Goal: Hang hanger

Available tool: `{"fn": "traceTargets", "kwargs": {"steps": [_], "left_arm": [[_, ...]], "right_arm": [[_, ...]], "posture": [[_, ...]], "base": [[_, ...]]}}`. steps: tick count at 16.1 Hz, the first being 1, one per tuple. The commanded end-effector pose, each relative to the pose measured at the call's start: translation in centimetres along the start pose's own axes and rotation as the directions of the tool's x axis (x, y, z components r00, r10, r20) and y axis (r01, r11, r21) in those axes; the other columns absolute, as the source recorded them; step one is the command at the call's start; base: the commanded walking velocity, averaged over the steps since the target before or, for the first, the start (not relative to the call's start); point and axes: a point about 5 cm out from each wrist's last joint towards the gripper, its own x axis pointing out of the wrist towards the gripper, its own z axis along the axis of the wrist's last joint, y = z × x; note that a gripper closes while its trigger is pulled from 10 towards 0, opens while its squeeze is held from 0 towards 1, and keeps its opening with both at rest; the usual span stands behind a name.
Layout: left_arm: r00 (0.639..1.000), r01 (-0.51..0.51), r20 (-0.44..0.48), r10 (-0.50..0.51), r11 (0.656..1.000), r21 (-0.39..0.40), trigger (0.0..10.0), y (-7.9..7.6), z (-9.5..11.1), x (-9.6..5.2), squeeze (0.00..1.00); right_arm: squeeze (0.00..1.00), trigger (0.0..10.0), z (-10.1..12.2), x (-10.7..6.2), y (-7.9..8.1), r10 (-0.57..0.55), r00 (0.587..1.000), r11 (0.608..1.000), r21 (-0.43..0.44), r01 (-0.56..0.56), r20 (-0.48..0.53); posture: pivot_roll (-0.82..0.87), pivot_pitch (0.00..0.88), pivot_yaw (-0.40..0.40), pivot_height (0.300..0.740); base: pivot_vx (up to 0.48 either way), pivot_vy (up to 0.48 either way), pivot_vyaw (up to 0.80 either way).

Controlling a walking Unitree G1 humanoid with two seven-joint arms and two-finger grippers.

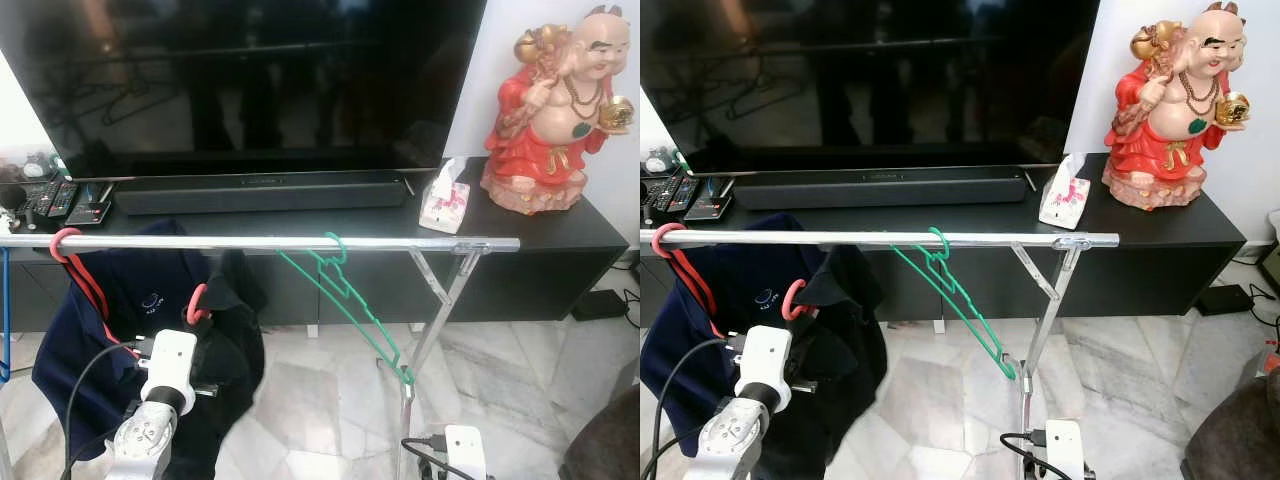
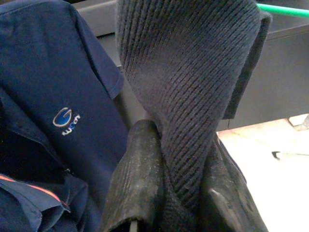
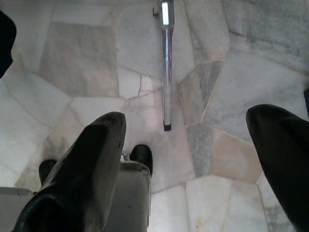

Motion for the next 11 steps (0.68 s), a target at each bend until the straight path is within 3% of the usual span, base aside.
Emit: {"fn": "traceTargets", "kwargs": {"steps": [1, 8, 11], "left_arm": [[0.998, -0.006, 0.059, 0.006, 1.0, 0.005, 10.0, 0.1, 1.2, 0.5, 0.0], [0.998, 0.015, 0.057, -0.015, 1.0, 0.008, 10.0, -0.3, 1.1, 0.6, 0.0], [0.997, 0.016, 0.075, -0.016, 1.0, 0.007, 10.0, -0.4, 1.6, 1.1, 0.0]], "right_arm": [[0.0, 10.0, 0.1, 0.0, 0.0, -0.001, 1.0, 1.0, -0.003, 0.001, 0.023], [0.0, 10.0, 1.4, -0.3, -0.2, -0.032, 0.981, 0.999, -0.005, 0.034, 0.193], [0.0, 10.0, 1.7, -0.4, 0.0, -0.024, 0.975, 1.0, 0.005, 0.024, 0.219]], "posture": [[-0.07, 0.0, 0.002, 0.74], [-0.11, 0.006, 0.012, 0.74], [-0.1, 0.0, 0.01, 0.74]], "base": [[0.0, 0.0, 0.0], [0.0, 0.0, 0.0], [0.0, 0.0, 0.0]]}}
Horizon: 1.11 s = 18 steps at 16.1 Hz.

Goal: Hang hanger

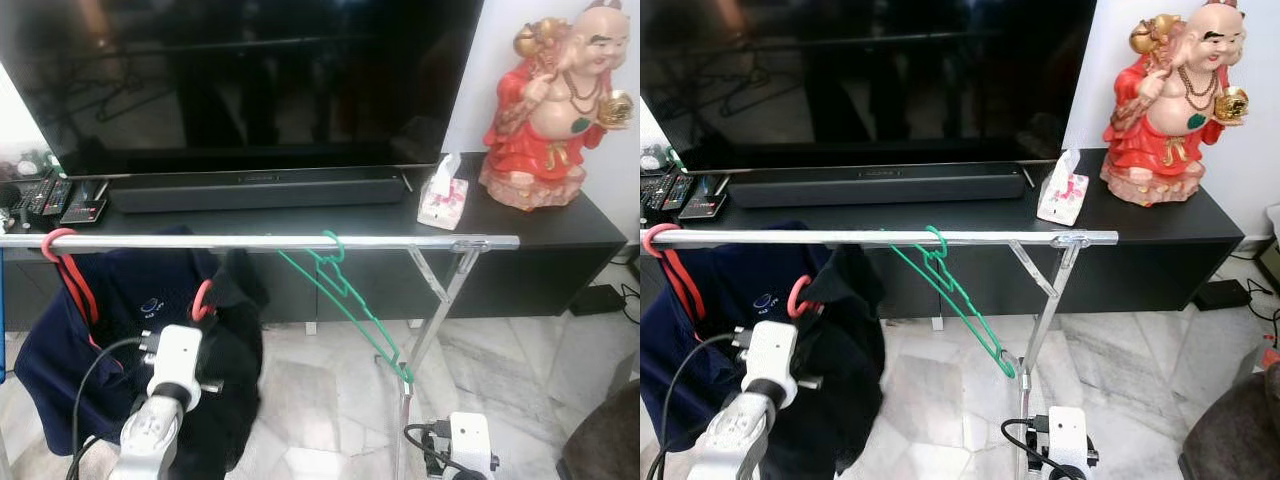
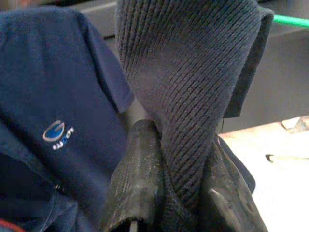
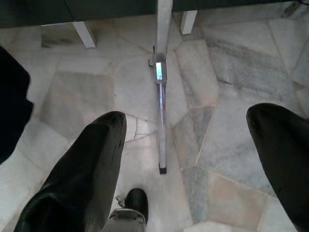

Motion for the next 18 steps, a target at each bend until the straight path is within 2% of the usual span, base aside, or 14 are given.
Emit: {"fn": "traceTargets", "kwargs": {"steps": [1, 3, 4, 5, 7, 8, 9, 10, 12, 13, 15, 16, 17, 18], "left_arm": [[0.999, 0.004, 0.051, -0.005, 1.0, 0.013, 10.0, 0.0, 0.9, 0.4, 0.0], [0.999, 0.004, 0.051, -0.005, 1.0, 0.014, 10.0, 0.1, 0.8, 0.2, 0.0], [0.999, 0.003, 0.049, -0.003, 1.0, 0.015, 10.0, 0.1, 0.7, 0.1, 0.0], [0.999, 0.003, 0.049, -0.003, 1.0, 0.015, 10.0, 0.1, 0.7, 0.1, 0.0], [0.999, 0.002, 0.049, -0.003, 1.0, 0.013, 10.0, 0.1, 0.7, 0.2, 0.0], [0.999, 0.003, 0.049, -0.003, 1.0, 0.011, 10.0, 0.0, 0.6, 0.2, 0.0], [0.999, 0.005, 0.05, -0.005, 1.0, 0.009, 10.0, -0.1, 0.6, 0.2, 0.0], [0.999, 0.009, 0.051, -0.009, 1.0, 0.007, 10.0, -0.3, 0.6, 0.2, 0.0], [0.999, 0.009, 0.053, -0.009, 1.0, 0.006, 10.0, -0.3, 0.6, 0.3, 0.0], [0.998, 0.006, 0.055, -0.006, 1.0, 0.006, 10.0, -0.1, 0.6, 0.3, 0.0], [0.999, 0.005, 0.052, -0.005, 1.0, 0.009, 10.0, 0.0, 0.6, 0.3, 0.0], [0.999, 0.01, 0.048, -0.01, 1.0, 0.008, 10.0, -0.1, 0.5, 0.4, 0.0], [0.999, 0.017, 0.042, -0.018, 1.0, 0.005, 10.0, -0.3, 0.4, 0.5, 0.0], [0.999, 0.024, 0.039, -0.024, 1.0, 0.003, 10.0, -0.6, 0.3, 0.5, 0.0]], "right_arm": [[0.0, 10.0, -0.1, -0.1, 0.1, 0.001, 1.0, 1.0, 0.009, -0.002, 0.011], [0.0, 10.0, 0.0, -0.2, 0.0, -0.009, 1.0, 1.0, 0.03, 0.009, 0.027], [0.0, 10.0, 5.2, 1.5, -2.4, -0.049, 0.978, 0.998, 0.04, 0.042, 0.202], [0.0, 10.0, 7.6, 2.0, -3.4, -0.063, 0.957, 0.998, 0.043, 0.052, 0.285], [0.0, 10.0, 7.8, 1.9, -3.5, -0.067, 0.952, 0.997, 0.053, 0.053, 0.3], [0.0, 10.0, 7.5, 1.1, -3.5, -0.068, 0.927, 0.997, 0.055, 0.051, 0.37], [0.0, 10.0, 6.8, 0.4, -3.8, -0.079, 0.915, 0.996, -0.013, 0.092, 0.396], [0.0, 10.0, 6.6, -0.4, -3.1, -0.085, 0.898, 0.994, -0.027, 0.107, 0.432], [0.0, 10.0, 6.5, -1.3, -2.7, -0.077, 0.877, 0.997, 0.008, 0.083, 0.475], [0.0, 10.0, 6.7, -2.3, -3.6, -0.098, 0.865, 0.994, 0.0, 0.112, 0.492], [0.0, 10.0, 4.8, -2.7, -5.5, -0.143, 0.921, 0.98, -0.08, 0.184, 0.362], [0.0, 10.0, 1.7, -2.7, -7.8, -0.217, 0.956, 0.963, -0.117, 0.243, 0.2], [0.0, 10.0, -0.7, -3.0, -9.2, -0.265, 0.962, 0.953, -0.129, 0.272, 0.069], [0.0, 10.0, -3.1, -3.6, -9.7, -0.258, 0.965, 0.957, -0.148, 0.249, -0.048]], "posture": [[-0.1, 0.0, 0.009, 0.74], [-0.1, 0.0, 0.009, 0.74], [-0.1, 0.0, 0.008, 0.74], [-0.1, 0.0, 0.008, 0.74], [-0.11, 0.0, 0.001, 0.74], [-0.11, 0.0, 0.0, 0.74], [-0.11, 0.0, -0.002, 0.74], [-0.11, 0.0, -0.004, 0.74], [-0.11, 0.0, -0.007, 0.74], [-0.11, 0.0, -0.007, 0.74], [-0.11, 0.0, -0.008, 0.74], [-0.13, 0.0, -0.008, 0.74], [-0.13, 0.0, -0.004, 0.74], [-0.13, 0.0, -0.008, 0.74]], "base": [[0.0, 0.0, 0.0], [0.0, 0.0, 0.0], [0.0, 0.0, 0.0], [0.0, 0.0, 0.0], [0.0, 0.0, 0.0], [0.0, 0.0, 0.0], [0.0, 0.0, 0.0], [0.0, 0.0, 0.0], [0.0, 0.0, 0.0], [0.0, 0.0, 0.0], [0.0, 0.0, 0.0], [0.0, 0.0, 0.0], [0.0, 0.0, 0.0], [0.0, 0.0, 0.0]]}}
